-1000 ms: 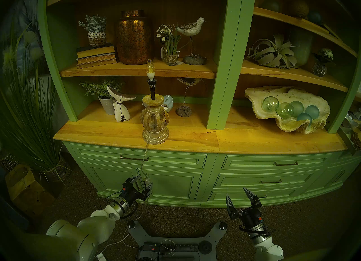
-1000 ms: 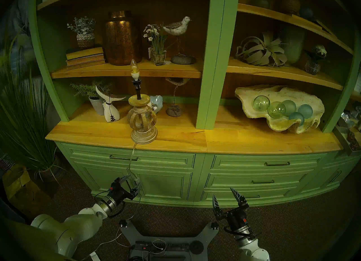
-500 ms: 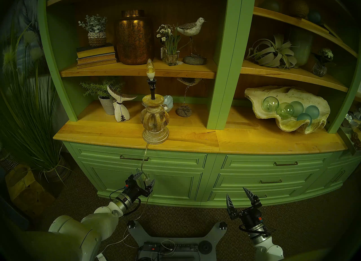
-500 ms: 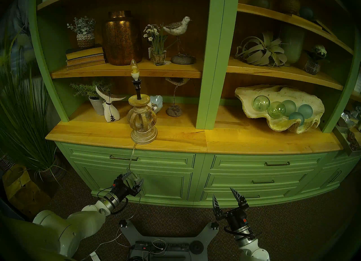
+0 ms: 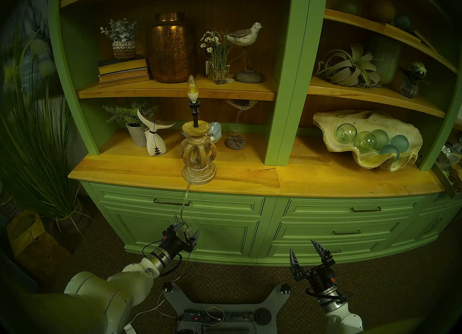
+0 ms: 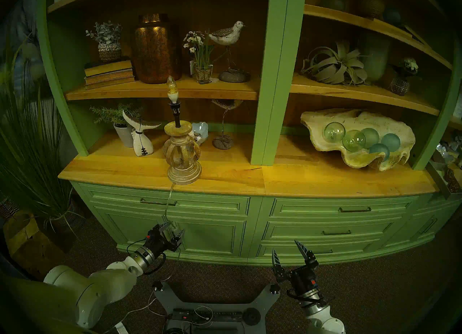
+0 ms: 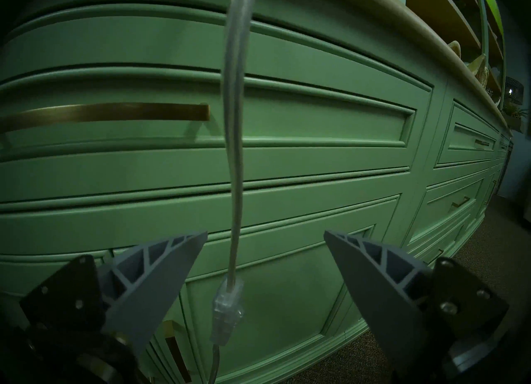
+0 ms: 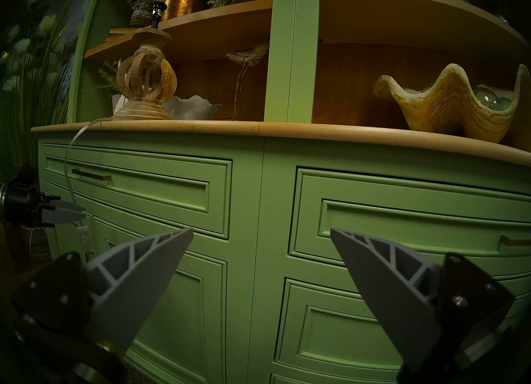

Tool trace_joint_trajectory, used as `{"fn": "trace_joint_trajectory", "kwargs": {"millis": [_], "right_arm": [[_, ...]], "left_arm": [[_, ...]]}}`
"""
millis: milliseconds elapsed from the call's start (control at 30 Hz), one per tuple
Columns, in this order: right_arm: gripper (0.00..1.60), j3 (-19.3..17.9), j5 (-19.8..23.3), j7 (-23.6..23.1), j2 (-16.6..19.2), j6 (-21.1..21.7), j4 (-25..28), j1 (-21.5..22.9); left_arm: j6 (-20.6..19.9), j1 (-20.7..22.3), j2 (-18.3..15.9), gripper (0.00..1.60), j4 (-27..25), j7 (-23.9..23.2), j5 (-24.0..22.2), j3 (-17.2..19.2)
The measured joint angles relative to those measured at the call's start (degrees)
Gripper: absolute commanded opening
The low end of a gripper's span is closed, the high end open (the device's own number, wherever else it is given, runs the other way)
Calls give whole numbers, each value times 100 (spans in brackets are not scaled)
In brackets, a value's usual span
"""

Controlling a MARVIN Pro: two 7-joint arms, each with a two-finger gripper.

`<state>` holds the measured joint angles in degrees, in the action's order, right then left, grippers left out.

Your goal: Grab cable and switch light on

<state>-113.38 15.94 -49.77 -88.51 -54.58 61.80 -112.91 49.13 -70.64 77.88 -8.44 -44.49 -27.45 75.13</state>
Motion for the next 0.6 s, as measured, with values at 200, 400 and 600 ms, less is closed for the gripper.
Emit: {"fn": "trace_joint_trajectory", "kwargs": {"millis": [200,400,600], "right_arm": [[160,0,0,0,0,0,-3,0],[160,0,1,0,1,0,-5,0],[160,0,1,1,1,0,-8,0]], "left_arm": [[-182,84,35,68,28,104,40,-1],[-328,133,51,99,56,210,105,-20],[-433,147,51,0,81,312,214,-78]]}}
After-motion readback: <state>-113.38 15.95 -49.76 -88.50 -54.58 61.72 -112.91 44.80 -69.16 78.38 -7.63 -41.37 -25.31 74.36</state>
